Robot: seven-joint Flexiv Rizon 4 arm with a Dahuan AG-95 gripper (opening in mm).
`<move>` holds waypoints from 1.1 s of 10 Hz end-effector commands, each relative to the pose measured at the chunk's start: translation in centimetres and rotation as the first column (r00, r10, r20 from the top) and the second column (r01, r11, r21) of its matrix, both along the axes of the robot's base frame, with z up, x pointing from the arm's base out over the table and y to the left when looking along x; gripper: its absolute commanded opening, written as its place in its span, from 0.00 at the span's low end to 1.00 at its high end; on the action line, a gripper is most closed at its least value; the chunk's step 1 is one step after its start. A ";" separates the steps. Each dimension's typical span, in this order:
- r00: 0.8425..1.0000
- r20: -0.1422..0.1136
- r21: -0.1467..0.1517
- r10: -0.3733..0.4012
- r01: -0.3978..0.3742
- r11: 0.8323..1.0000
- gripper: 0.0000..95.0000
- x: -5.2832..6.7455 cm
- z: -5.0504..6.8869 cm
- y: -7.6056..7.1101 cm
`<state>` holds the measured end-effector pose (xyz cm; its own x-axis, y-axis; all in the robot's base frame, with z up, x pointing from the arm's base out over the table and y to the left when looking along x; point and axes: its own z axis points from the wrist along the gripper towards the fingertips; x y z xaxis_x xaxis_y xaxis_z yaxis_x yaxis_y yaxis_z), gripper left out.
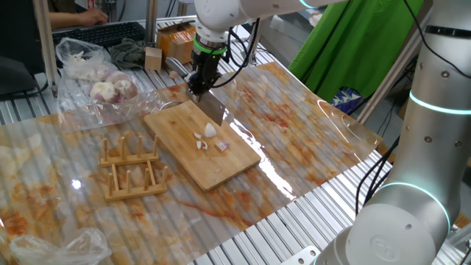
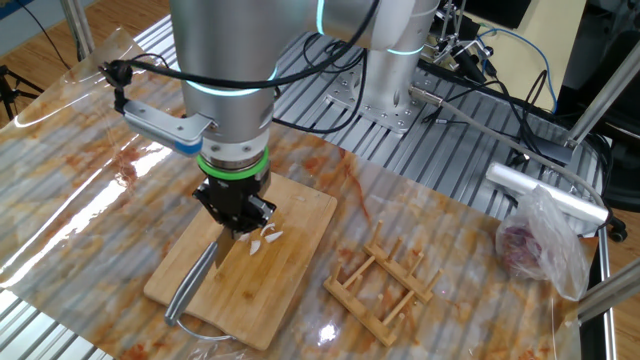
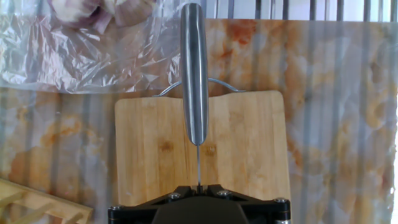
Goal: Chop the onions
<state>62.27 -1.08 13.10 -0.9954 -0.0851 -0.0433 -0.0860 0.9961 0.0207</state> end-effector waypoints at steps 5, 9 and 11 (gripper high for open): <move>0.994 0.004 -0.027 -0.109 0.109 0.994 0.00 -0.1 0.0 0.0; 0.990 0.041 -0.021 -0.134 0.134 0.991 0.00 -0.1 0.0 0.0; 0.990 0.040 -0.029 -0.135 0.137 0.990 0.00 -0.1 0.0 0.0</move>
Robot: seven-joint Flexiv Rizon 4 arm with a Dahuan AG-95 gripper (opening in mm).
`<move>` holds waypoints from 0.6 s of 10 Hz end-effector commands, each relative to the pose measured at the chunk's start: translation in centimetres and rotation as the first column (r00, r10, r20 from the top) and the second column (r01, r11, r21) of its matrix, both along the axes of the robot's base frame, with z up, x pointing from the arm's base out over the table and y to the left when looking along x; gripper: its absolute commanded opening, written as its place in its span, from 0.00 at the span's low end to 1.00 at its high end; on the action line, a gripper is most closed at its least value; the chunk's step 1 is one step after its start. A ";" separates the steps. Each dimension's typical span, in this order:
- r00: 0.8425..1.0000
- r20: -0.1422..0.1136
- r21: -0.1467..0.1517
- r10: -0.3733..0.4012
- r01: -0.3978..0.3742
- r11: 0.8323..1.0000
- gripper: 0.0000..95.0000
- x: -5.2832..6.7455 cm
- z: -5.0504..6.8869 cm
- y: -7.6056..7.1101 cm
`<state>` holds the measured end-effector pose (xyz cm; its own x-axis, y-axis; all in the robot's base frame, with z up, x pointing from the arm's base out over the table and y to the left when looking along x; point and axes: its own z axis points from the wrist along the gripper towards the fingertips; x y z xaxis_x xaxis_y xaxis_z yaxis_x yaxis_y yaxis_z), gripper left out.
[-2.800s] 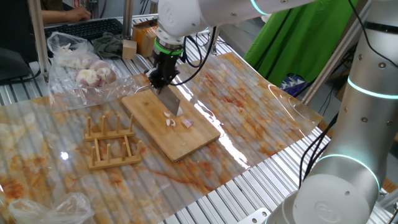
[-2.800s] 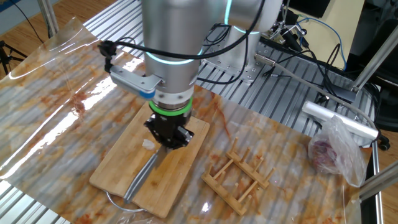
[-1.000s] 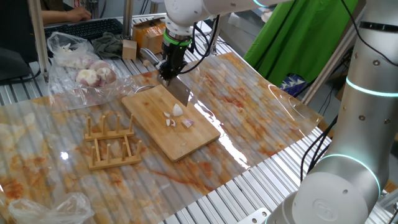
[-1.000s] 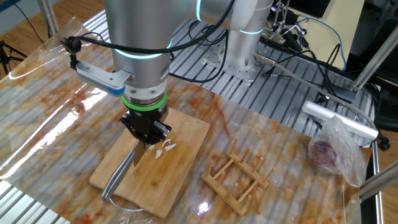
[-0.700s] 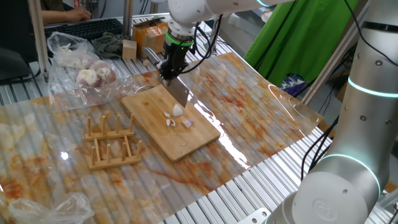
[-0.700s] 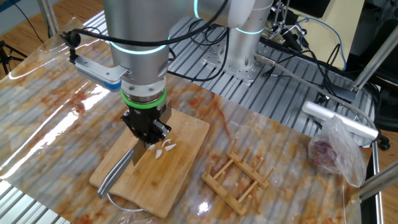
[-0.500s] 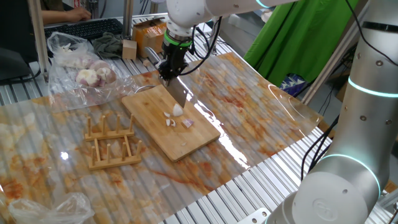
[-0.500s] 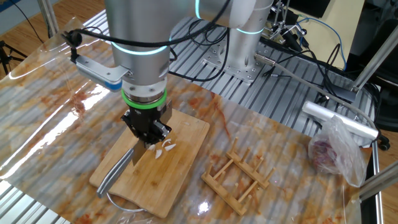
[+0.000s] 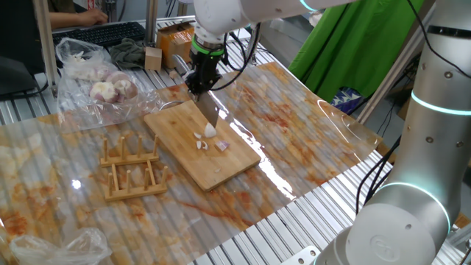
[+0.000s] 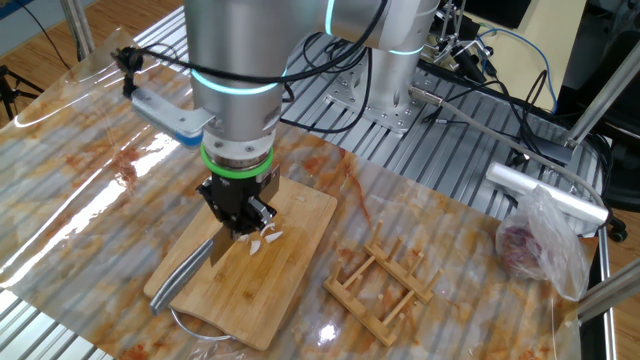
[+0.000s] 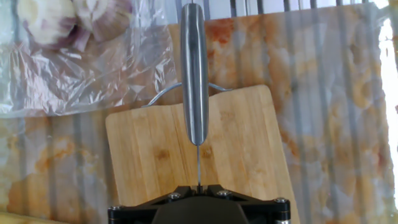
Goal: Chop the onions
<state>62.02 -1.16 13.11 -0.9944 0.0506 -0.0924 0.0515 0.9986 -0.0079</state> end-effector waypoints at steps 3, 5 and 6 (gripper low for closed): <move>1.000 -0.026 0.010 0.015 -0.015 1.000 0.00 -0.9 0.9 -1.7; 1.000 -0.019 0.028 0.025 -0.024 0.999 0.00 -1.7 -0.1 -3.0; 1.000 -0.012 0.050 0.024 -0.024 0.998 0.00 -2.3 -0.8 -3.6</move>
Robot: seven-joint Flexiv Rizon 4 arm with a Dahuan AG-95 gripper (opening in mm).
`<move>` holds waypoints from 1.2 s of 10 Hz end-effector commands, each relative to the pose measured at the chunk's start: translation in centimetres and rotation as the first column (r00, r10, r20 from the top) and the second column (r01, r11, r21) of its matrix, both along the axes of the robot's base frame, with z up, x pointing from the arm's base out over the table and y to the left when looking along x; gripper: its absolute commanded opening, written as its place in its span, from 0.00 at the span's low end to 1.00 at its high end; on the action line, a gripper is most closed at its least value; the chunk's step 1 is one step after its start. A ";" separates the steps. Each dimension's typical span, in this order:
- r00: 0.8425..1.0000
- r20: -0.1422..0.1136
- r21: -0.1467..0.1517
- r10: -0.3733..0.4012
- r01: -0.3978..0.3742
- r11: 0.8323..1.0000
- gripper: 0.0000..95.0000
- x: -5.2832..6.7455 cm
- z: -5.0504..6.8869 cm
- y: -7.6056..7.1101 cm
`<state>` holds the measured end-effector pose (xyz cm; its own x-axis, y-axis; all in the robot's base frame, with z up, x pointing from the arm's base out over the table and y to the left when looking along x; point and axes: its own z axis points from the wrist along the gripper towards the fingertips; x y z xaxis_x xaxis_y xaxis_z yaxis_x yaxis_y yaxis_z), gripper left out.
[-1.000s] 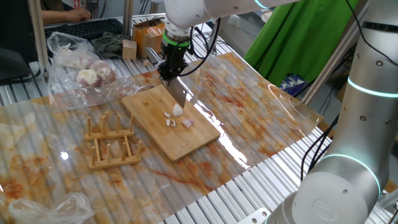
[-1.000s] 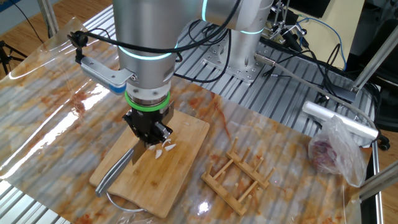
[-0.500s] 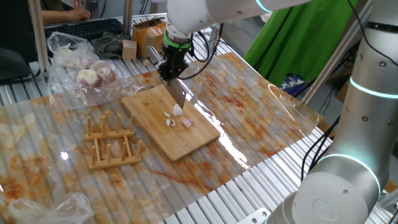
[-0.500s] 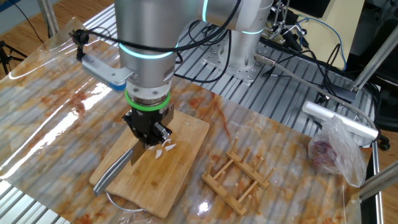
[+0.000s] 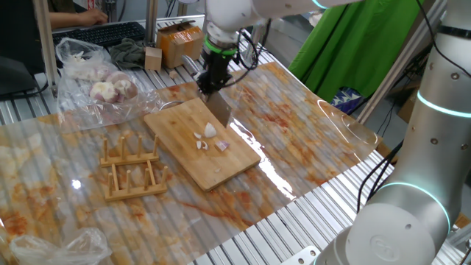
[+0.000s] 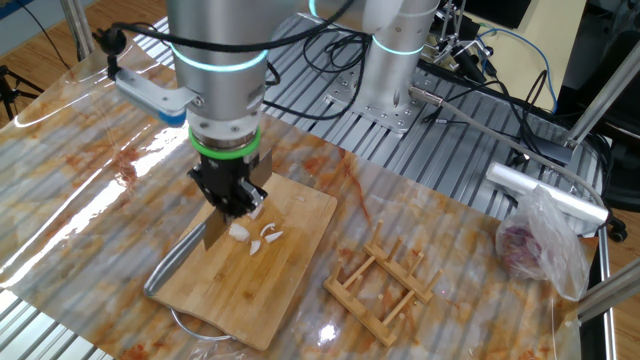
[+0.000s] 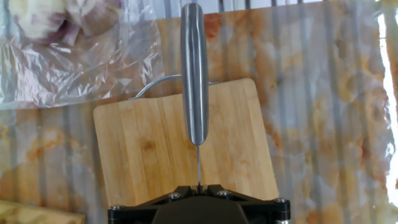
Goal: Chop the onions
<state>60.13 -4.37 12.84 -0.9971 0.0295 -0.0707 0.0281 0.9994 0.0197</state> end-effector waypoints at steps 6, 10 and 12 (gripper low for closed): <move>1.000 0.023 0.051 -0.008 0.007 0.999 0.00 -2.1 -3.0 -1.1; 0.999 0.032 0.064 -0.007 0.005 0.998 0.00 -2.2 -4.6 -0.8; 0.999 0.032 0.073 -0.009 0.007 0.997 0.00 -2.2 -4.9 -0.7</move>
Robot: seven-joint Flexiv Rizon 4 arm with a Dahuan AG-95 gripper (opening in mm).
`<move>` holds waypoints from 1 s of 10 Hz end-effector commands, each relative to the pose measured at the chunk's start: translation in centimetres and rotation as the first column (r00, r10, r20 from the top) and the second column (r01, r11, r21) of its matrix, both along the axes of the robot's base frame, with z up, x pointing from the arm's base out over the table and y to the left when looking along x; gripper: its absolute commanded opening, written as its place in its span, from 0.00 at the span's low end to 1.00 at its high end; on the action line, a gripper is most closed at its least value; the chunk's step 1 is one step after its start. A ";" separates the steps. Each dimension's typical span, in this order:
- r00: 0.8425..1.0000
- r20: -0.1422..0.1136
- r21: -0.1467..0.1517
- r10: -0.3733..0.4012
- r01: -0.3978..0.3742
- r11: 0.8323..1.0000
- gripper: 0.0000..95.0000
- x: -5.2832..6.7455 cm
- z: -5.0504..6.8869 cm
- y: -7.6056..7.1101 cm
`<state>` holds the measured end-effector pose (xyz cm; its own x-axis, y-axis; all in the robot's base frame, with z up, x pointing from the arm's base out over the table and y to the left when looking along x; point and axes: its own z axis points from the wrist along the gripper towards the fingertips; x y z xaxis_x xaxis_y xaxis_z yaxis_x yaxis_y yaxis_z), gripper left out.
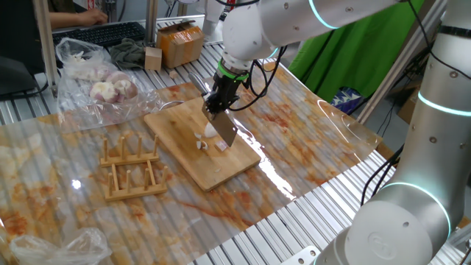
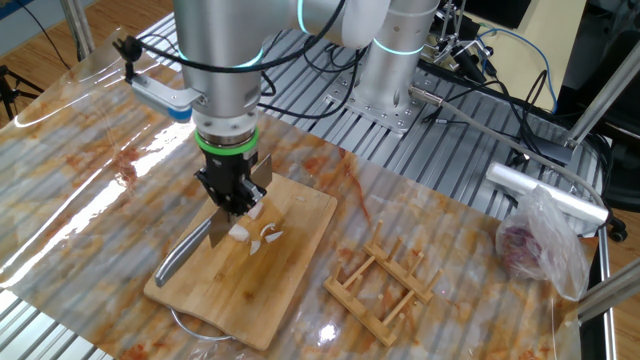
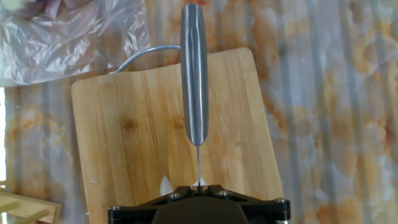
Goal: Chop the onions
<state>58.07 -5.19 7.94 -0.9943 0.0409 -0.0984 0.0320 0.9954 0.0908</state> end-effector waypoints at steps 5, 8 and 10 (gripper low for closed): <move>1.000 0.002 0.000 -0.011 0.011 1.000 0.00 0.0 -0.5 1.2; 1.000 0.002 0.001 -0.018 0.018 1.000 0.00 0.0 -0.6 1.3; 1.000 0.000 -0.001 -0.027 0.027 1.000 0.00 -0.1 -0.9 1.5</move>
